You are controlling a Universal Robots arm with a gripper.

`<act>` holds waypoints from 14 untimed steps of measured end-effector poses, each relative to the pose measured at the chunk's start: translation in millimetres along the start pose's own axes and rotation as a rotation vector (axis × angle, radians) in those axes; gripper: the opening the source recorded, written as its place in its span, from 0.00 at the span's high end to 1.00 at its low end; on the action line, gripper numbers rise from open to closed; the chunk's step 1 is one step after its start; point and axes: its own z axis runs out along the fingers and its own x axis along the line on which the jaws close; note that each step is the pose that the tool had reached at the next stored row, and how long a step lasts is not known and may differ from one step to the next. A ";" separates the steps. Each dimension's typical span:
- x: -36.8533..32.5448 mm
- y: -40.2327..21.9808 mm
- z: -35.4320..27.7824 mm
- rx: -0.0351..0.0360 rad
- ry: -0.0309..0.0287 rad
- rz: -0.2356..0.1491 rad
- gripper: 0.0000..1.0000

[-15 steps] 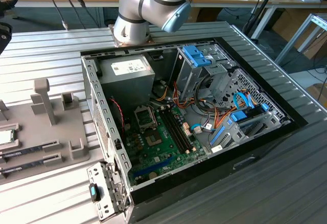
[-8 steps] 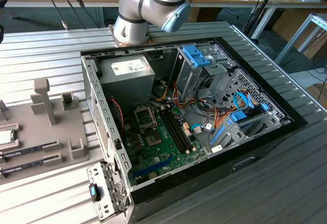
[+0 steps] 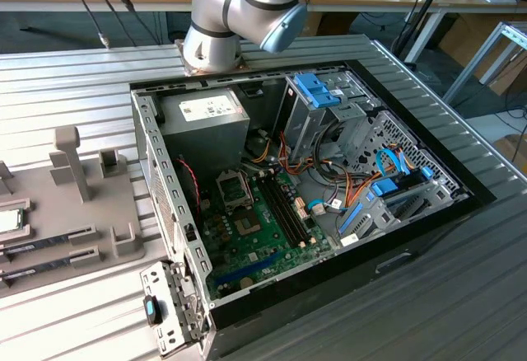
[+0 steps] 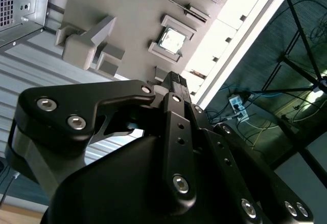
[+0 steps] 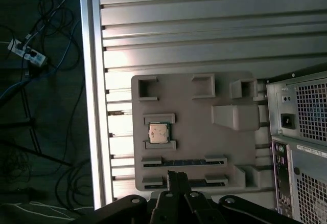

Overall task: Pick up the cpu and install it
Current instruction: 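Reach for the cpu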

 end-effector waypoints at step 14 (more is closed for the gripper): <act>13.4 -1.0 0.1 0.0000 0.0000 0.000 0.89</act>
